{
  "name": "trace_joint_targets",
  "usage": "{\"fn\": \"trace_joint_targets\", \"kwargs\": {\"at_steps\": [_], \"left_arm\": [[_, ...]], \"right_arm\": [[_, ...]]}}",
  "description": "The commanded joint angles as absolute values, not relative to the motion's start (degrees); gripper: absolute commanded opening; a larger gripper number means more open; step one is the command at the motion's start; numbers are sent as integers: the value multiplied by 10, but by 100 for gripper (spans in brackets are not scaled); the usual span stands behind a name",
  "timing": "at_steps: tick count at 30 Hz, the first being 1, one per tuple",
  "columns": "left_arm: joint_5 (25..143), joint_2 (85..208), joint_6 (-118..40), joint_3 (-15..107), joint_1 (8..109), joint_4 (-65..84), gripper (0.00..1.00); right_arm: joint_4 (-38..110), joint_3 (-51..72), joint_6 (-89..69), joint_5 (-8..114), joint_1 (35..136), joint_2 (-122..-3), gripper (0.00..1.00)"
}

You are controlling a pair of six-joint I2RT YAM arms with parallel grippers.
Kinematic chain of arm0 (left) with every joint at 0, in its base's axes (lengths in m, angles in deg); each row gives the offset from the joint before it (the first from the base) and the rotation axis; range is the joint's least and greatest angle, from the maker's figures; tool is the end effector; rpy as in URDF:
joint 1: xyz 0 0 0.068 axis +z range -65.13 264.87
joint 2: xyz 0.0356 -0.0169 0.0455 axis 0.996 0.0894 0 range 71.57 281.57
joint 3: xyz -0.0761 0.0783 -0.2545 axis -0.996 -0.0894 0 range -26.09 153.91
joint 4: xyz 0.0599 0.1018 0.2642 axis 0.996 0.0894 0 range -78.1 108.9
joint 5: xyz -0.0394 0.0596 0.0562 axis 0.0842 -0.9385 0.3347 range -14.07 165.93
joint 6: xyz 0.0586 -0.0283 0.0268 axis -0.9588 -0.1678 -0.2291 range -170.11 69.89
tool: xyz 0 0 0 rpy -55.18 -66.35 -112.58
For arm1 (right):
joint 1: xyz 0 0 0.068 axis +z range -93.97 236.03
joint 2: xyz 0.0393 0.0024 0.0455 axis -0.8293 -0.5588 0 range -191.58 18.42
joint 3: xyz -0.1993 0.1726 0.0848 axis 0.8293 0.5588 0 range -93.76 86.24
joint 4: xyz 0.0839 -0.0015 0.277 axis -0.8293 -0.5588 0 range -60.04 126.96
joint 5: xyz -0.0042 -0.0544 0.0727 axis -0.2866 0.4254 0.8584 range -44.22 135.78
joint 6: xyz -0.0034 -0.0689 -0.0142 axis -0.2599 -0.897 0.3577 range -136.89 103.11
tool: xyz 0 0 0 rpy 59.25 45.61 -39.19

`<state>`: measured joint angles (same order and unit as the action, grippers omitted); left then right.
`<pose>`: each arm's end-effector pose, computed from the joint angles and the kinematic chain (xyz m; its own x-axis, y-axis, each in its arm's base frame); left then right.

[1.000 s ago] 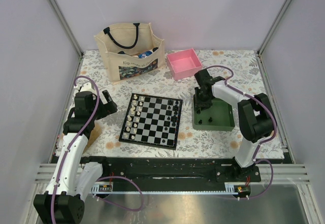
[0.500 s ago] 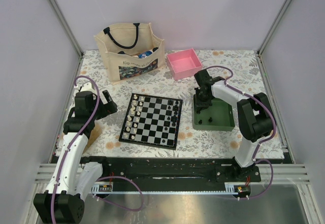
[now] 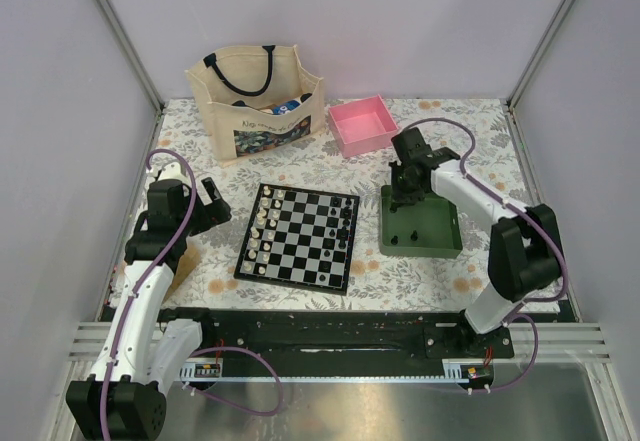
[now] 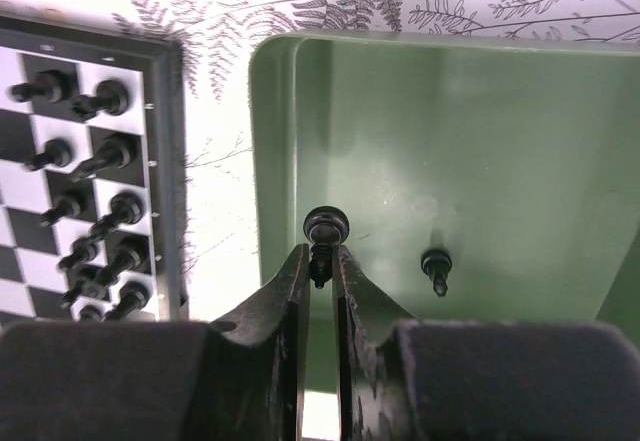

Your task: Set up the chess pieces on the board

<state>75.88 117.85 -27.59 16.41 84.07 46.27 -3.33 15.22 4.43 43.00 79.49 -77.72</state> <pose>0.2160 -0.0030 0.2678 -0.5756 -0.3751 -0.7266 -0.2244 0.9269 -0.3007 0.3475 0.1477 0.1983 -0.9149 -0.0012 -0.4037 -0.0499 0.9927 0.1101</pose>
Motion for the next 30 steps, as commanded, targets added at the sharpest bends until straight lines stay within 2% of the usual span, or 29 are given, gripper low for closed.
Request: {"fn": "trace_joint_targets", "kwargs": {"at_steps": [1, 10, 17, 30], "left_arm": [[757, 1178, -273, 175, 840, 445, 99], [768, 1175, -273, 175, 840, 446, 99], [766, 1174, -273, 174, 840, 446, 99], [768, 1174, -273, 174, 840, 446, 99]], "right_arm": [[-41, 142, 59, 427, 801, -711, 12], [-69, 122, 69, 431, 879, -700, 11], [-69, 154, 101, 454, 964, -704, 10], [-67, 169, 122, 469, 1061, -732, 8]]}}
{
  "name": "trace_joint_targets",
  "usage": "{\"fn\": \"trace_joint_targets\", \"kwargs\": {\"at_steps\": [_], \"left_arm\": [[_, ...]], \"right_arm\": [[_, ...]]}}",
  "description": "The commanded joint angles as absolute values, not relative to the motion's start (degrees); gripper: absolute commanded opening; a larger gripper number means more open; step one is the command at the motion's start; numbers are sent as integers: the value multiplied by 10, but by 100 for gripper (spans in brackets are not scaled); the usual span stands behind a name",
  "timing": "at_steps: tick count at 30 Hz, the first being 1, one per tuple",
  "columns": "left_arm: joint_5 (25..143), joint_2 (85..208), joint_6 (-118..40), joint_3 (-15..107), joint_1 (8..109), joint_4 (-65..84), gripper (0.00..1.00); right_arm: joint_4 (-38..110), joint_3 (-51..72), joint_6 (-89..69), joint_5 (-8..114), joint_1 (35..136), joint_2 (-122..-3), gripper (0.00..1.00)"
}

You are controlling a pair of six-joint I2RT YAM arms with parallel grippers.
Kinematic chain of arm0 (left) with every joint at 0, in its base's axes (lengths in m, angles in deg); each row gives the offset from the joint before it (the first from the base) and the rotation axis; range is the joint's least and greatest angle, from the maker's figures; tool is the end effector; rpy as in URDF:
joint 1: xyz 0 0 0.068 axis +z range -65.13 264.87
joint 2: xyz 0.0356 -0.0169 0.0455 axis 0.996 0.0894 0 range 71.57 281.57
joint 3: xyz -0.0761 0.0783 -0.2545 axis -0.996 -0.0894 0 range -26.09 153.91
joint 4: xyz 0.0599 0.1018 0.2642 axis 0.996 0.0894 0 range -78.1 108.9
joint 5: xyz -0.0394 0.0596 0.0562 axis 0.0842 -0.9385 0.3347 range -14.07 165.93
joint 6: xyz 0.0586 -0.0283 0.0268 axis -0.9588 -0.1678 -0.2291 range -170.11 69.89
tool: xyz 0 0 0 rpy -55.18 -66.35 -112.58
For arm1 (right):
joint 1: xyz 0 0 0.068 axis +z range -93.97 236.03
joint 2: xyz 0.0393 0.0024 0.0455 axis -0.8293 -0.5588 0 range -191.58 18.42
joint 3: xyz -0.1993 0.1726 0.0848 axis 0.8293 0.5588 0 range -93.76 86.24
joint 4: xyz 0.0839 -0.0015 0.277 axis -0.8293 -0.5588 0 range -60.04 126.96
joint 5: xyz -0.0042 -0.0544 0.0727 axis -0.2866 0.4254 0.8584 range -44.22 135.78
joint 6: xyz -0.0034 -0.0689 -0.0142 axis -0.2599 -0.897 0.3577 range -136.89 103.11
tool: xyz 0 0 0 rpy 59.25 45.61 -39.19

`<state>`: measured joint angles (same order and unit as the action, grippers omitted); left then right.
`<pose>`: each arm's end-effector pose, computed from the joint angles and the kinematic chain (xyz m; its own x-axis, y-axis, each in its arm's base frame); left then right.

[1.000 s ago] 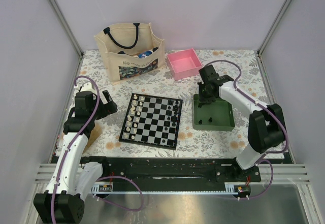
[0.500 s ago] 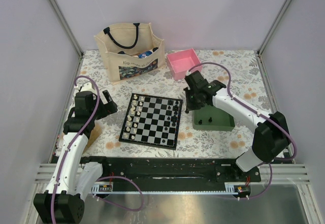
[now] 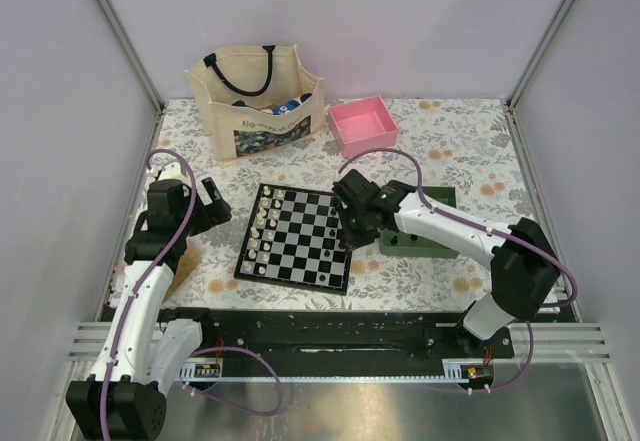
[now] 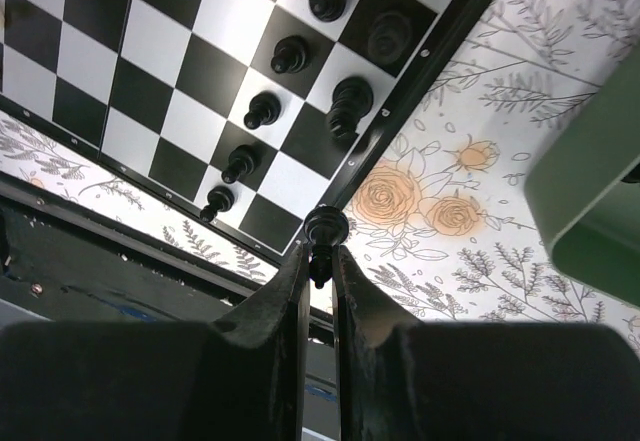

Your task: Set up the chess pieces on the board

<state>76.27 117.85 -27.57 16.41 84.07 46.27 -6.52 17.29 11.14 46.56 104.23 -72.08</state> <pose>0.2160 -0.0034 0.2678 -0.5776 -0.3754 -0.7249 -0.2197 0.9267 -0.3049 0.2363 0.2654 0.2173 -0.8854 -0.2854 -0.3668 -0.3774 0.9021 0.2092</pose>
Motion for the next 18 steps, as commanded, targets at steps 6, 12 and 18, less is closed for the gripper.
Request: {"fn": "trace_joint_targets", "kwargs": {"at_steps": [6, 12, 18], "left_arm": [[767, 1174, -273, 174, 840, 446, 99], [768, 1174, -274, 174, 839, 446, 99], [767, 1175, -273, 174, 840, 445, 99]], "right_arm": [[-65, 151, 116, 463, 1078, -761, 9], [-53, 141, 111, 461, 1084, -789, 8], [-51, 124, 104, 448, 1085, -805, 8]]}}
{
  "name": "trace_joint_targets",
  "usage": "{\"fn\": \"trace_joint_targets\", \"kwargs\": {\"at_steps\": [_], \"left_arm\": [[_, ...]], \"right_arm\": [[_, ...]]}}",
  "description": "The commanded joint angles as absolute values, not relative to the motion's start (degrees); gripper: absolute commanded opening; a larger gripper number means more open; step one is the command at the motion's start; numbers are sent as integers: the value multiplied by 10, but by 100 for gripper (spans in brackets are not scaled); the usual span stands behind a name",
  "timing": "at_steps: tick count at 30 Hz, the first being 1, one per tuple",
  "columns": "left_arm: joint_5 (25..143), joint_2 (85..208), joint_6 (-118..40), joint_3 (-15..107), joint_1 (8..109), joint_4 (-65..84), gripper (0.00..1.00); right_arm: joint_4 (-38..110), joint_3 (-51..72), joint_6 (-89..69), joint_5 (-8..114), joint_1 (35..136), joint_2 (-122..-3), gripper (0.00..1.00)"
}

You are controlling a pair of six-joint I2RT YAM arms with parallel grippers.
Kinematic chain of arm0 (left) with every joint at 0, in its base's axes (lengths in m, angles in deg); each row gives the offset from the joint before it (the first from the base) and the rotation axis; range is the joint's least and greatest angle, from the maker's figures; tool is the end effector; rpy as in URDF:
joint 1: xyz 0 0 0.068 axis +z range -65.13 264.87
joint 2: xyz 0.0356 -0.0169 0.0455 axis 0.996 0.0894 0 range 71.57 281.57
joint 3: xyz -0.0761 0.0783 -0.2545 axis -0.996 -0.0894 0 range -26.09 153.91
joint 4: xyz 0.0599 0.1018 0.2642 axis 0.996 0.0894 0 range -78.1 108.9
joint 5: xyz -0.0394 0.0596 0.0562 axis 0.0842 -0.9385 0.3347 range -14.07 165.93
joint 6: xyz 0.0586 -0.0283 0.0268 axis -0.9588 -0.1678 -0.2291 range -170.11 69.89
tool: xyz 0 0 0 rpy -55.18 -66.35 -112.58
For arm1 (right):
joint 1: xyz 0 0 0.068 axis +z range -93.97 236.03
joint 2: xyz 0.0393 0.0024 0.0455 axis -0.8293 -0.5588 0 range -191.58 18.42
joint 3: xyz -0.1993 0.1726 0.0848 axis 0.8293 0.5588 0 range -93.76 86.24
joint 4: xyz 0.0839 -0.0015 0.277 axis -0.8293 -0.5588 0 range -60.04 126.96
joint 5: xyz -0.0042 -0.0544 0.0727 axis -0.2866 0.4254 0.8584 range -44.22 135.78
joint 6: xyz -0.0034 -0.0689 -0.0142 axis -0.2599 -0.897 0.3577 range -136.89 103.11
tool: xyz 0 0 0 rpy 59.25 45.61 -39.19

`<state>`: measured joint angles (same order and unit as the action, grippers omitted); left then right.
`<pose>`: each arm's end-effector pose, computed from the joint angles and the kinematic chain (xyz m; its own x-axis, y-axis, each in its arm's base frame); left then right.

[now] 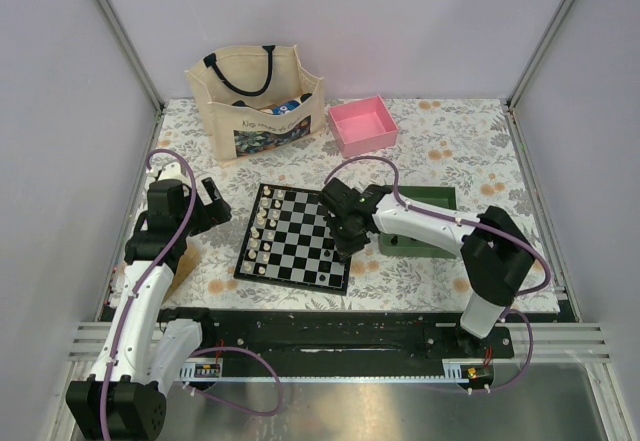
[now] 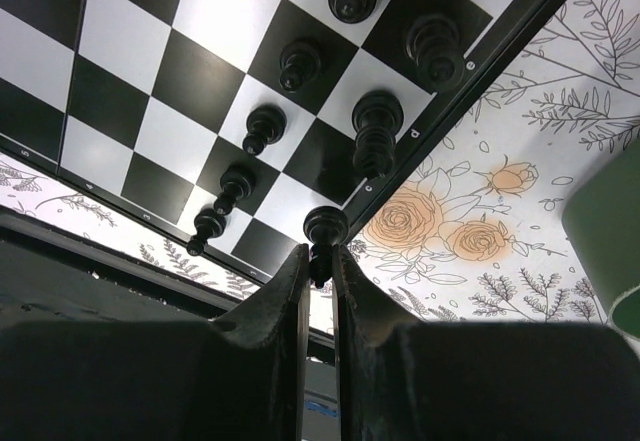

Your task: Set up the chess pieces on the board

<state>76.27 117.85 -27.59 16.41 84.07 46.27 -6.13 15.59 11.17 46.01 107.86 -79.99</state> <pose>0.2160 -0.0034 0.2678 -0.5777 -0.3750 -0.7250 -0.2195 0.9269 -0.3046 0.2306 0.2936 0.1797 -0.8853 -0.3652 -0.2877 -0.4199 0.8938 0.1575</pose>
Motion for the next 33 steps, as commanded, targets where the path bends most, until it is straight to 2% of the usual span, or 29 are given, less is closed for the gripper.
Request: {"fn": "trace_joint_targets", "kwargs": {"at_steps": [1, 27, 33], "left_arm": [[766, 1175, -273, 175, 840, 446, 99], [765, 1174, -274, 174, 840, 446, 99], [765, 1174, -274, 174, 840, 446, 99]], "right_arm": [[-50, 124, 105, 447, 1086, -806, 9], [-42, 100, 87, 421, 1087, -852, 10], [-36, 107, 88, 423, 1087, -849, 18]]}}
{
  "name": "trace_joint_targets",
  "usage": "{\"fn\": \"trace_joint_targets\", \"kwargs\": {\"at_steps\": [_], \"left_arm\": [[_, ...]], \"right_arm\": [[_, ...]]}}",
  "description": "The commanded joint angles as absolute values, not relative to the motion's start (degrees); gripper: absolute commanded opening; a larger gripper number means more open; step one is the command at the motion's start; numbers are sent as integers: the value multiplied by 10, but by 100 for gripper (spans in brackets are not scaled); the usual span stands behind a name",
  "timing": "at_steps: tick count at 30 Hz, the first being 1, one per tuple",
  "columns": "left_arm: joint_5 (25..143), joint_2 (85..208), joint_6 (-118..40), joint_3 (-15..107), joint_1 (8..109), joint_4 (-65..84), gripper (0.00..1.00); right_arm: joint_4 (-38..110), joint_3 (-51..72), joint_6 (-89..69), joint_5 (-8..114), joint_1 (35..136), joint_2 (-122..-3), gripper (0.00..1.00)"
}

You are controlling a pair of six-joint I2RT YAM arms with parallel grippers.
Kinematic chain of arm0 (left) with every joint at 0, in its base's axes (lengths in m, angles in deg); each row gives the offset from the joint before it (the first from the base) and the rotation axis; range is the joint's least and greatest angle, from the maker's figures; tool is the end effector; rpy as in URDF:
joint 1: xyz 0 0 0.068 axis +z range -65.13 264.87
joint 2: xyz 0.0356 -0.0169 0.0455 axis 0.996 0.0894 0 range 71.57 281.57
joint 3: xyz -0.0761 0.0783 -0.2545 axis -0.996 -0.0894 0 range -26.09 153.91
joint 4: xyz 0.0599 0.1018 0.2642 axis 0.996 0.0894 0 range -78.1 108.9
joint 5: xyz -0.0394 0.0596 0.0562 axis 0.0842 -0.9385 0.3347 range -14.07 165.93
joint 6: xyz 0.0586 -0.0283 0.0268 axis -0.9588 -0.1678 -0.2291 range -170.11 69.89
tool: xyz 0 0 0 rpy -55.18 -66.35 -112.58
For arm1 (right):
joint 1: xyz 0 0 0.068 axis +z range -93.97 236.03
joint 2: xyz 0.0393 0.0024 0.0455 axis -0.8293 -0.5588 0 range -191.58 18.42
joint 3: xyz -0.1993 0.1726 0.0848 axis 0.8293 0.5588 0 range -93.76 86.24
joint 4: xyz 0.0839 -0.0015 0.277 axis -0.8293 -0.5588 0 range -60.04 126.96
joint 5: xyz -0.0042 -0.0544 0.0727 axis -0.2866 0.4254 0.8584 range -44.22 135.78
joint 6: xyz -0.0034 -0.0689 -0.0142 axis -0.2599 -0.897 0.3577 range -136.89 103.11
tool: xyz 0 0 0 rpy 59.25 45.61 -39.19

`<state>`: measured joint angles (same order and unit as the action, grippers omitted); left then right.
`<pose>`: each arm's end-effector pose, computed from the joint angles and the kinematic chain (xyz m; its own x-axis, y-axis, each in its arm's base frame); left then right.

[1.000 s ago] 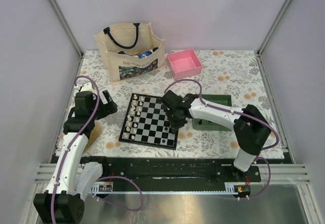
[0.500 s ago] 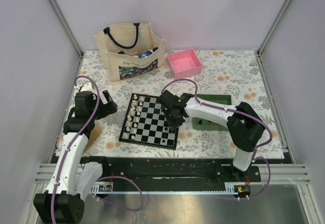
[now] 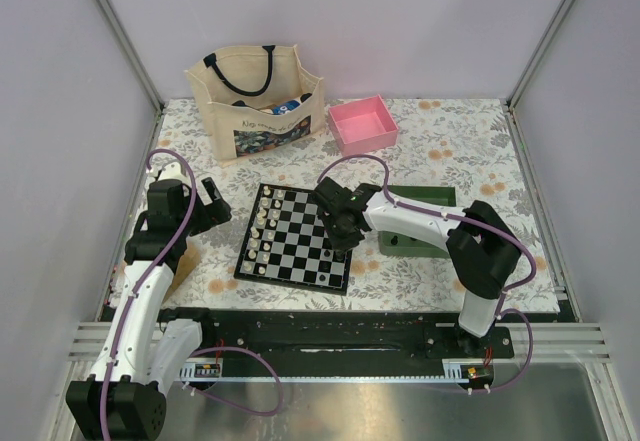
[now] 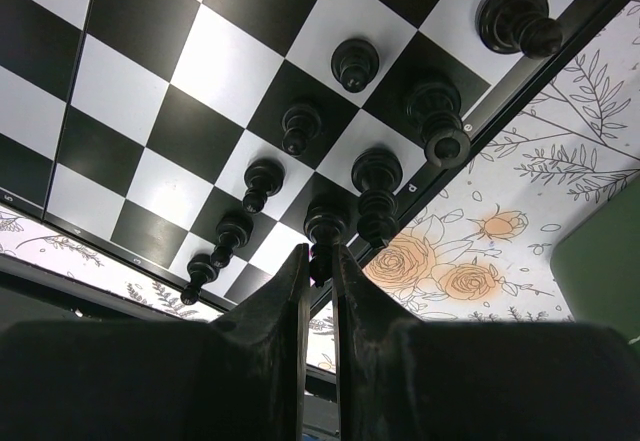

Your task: Set up the chess pieces on the board

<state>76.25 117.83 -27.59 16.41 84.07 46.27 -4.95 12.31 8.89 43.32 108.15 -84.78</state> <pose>0.2160 -0.0034 0.2678 -0.5773 -0.3751 -0.7253 -0.2196 0.9269 -0.3045 0.2431 0.3083 0.1682 -0.8626 -0.4013 -0.3082 -0.4497 0.8871 0.1036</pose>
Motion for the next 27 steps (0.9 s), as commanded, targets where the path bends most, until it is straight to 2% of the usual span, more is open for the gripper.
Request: {"fn": "trace_joint_targets", "kwargs": {"at_steps": [1, 12, 27], "left_arm": [[766, 1174, -274, 175, 840, 446, 99], [764, 1171, -274, 175, 840, 446, 99], [776, 1168, -273, 175, 840, 442, 99]], "right_arm": [[-36, 107, 87, 424, 1087, -849, 19], [-37, 107, 82, 423, 1087, -840, 25], [-46, 104, 73, 437, 1087, -814, 38]]}}
